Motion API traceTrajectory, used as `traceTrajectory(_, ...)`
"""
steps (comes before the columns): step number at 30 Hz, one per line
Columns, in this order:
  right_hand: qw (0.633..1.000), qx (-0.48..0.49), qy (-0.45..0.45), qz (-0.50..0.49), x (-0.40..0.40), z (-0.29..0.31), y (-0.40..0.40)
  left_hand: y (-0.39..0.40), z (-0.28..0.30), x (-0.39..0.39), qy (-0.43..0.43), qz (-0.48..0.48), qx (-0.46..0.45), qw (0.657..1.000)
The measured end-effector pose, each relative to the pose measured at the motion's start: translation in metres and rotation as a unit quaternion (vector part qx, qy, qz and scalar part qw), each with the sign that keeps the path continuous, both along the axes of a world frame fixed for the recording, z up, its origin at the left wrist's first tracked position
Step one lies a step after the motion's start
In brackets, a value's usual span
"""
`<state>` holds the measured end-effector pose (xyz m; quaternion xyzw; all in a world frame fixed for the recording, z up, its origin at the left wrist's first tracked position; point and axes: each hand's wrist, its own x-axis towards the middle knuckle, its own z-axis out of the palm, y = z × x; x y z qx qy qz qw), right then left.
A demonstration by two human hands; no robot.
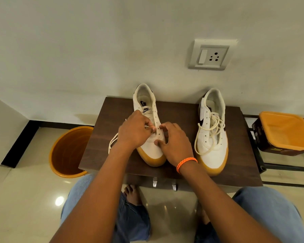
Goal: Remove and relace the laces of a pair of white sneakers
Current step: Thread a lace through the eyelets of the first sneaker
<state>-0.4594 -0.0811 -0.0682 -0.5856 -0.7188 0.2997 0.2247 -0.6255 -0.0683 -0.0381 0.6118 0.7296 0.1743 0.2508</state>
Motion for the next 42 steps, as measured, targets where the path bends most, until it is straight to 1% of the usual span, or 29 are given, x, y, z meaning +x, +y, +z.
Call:
traceTrajectory(3, 1.000, -0.010, 0.010, -0.006, 0.001, 0.000, 0.002, -0.001, 0.003, 0.001, 0.046, 0.022, 0.045, 0.998)
traceTrajectory(5, 0.999, -0.023, 0.020, -0.010, 0.003, -0.001, 0.004, -0.002, 0.005, 0.003, 0.048, 0.031, 0.054, 0.997)
traceTrajectory(9, 0.999, -0.032, 0.038, -0.017, 0.003, -0.002, 0.005, 0.000, 0.004, 0.001, -0.013, 0.031, 0.004, 0.999)
traceTrajectory(15, 0.994, -0.052, 0.090, -0.029, 0.002, -0.008, 0.007, -0.002, -0.005, 0.006, -0.054, 0.047, 0.000, 0.997)
traceTrajectory(20, 0.989, -0.066, 0.129, -0.030, 0.003, -0.008, 0.006, -0.001, -0.010, 0.007, -0.100, 0.062, -0.056, 0.991)
traceTrajectory(25, 0.988, -0.069, 0.138, -0.029, 0.004, -0.010, 0.006, 0.003, -0.014, 0.004, -0.129, 0.068, -0.080, 0.986)
traceTrajectory(31, 0.986, -0.069, 0.146, -0.039, 0.003, -0.011, 0.006, 0.009, -0.027, 0.002, -0.175, 0.089, -0.085, 0.977)
traceTrajectory(38, 0.987, -0.063, 0.141, -0.051, 0.001, -0.012, 0.003, 0.013, -0.033, 0.002, -0.193, 0.109, -0.101, 0.970)
traceTrajectory(42, 0.986, -0.060, 0.145, -0.057, 0.001, -0.012, 0.002, 0.012, -0.028, 0.010, -0.166, 0.110, -0.110, 0.974)
